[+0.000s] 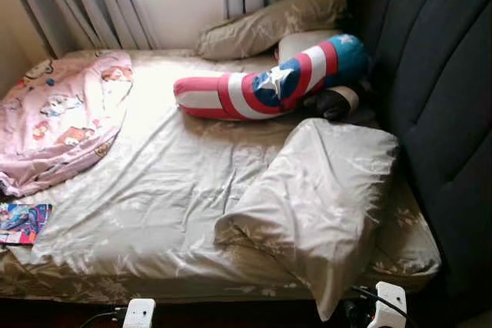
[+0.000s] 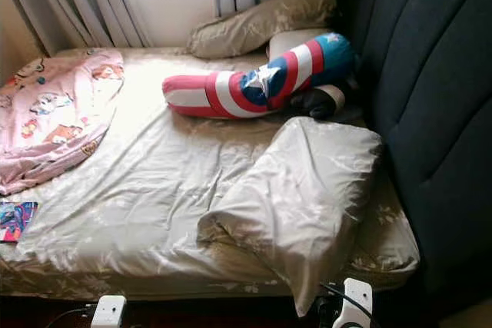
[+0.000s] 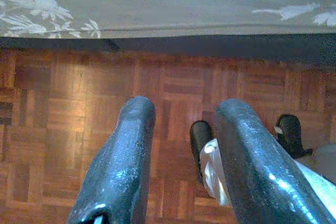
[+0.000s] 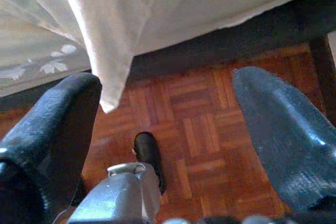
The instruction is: Clean up the room
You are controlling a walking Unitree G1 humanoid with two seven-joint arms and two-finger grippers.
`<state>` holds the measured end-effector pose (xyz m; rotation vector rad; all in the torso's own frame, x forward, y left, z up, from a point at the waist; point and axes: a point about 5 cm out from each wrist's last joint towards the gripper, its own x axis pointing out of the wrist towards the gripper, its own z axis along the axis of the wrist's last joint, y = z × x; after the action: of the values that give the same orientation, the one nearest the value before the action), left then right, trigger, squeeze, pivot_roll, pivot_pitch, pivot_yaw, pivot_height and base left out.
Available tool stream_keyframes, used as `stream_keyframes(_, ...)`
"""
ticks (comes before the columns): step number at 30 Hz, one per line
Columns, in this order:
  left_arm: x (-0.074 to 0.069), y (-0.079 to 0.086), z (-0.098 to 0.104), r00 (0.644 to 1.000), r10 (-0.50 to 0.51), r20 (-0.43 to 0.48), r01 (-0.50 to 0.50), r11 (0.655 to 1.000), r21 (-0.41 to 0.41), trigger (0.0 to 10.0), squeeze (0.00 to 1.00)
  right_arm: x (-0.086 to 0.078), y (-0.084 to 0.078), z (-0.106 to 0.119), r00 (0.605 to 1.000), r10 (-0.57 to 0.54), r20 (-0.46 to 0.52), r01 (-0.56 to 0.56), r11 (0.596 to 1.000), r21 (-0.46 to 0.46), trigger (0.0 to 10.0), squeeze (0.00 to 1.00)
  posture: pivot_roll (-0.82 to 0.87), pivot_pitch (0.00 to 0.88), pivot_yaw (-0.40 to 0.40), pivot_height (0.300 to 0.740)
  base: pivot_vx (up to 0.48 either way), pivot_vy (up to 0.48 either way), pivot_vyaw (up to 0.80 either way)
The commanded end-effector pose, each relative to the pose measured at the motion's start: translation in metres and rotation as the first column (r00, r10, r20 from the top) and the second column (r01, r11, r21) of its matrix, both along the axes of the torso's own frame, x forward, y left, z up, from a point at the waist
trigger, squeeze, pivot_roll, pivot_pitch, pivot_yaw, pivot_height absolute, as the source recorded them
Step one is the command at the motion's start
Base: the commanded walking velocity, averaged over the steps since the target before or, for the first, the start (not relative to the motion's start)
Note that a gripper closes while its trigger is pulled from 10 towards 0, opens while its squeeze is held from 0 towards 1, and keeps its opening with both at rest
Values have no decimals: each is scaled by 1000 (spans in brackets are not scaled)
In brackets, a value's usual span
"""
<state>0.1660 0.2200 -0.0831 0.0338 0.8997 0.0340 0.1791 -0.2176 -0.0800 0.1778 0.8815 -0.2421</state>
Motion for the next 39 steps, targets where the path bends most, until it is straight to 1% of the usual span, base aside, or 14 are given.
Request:
stream_keyframes(1,-5,2,-2,1000,17,-18,-17,1000,-2,10000,0,1,1,0,1000,-2,3,2,1000,3,10000,0,39,0,37,740,292,0,0)
stream_keyframes(12,-5,3,-2,1000,19,-16,-19,1000,-1,10000,0,0,1,0,1000,-12,-4,12,1000,0,10000,0,42,0,37,740,295,0,0)
stream_keyframes(15,-5,3,-2,1000,23,-12,-23,1000,-2,10000,0,0,1,-1,1000,-22,-6,22,1000,12,10000,0,43,0,37,740,282,0,-779)
stream_keyframes(18,-5,3,-1,1000,29,-6,-29,1000,1,10000,0,1,1,0,1000,-2,0,2,1000,-2,10000,0,44,0,37,740,0,0,-733)
stream_keyframes(20,-4,4,-1,999,37,6,-37,999,7,10000,0,1,1,1,1000,-25,15,25,1000,5,10000,0,44,0,38,740,0,0,0)
stream_keyframes(23,-4,5,0,999,45,11,-45,999,7,10000,0,2,2,1,1000,-12,28,11,1000,13,10000,0,40,3,41,740,0,0,0)
stream_keyframes(26,-3,5,1,999,41,35,-41,999,16,10000,0,3,4,2,998,-17,57,15,999,37,10000,0,37,10,46,740,0,0,0)
stream_keyframes(29,-2,8,4,986,131,102,-131,991,-3,10000,0,5,5,4,995,-22,93,17,998,57,10000,0,30,26,53,740,0,0,0)
stream_keyframes(31,-2,9,5,975,177,132,-174,984,-34,10000,0,6,5,4,994,-19,109,11,998,67,10000,0,31,39,53,740,0,0,0)
stream_keyframes(34,0,10,9,959,206,193,-197,978,-67,10000,0,8,7,6,989,9,145,-20,997,76,10000,0,21,71,63,740,0,0,0)
stream_keyframes(36,0,11,9,958,205,200,-196,978,-66,10000,0,8,8,7,989,16,150,-27,997,74,10000,0,19,73,66,740,0,0,0)
stream_keyframes(37,32,12,25,943,184,278,-174,983,-59,10000,0,9,8,7,988,28,154,-39,997,69,10000,0,16,82,71,740,0,0,0)
stream_keyframes(38,55,13,39,927,170,333,-160,985,-56,10000,0,8,8,7,987,34,155,-44,997,68,10000,0,14,83,72,740,0,0,0)
stream_keyframes(39,71,14,50,911,157,381,-148,988,-53,10000,0,8,8,7,987,33,155,-44,997,66,10000,0,13,81,73,740,0,0,0)
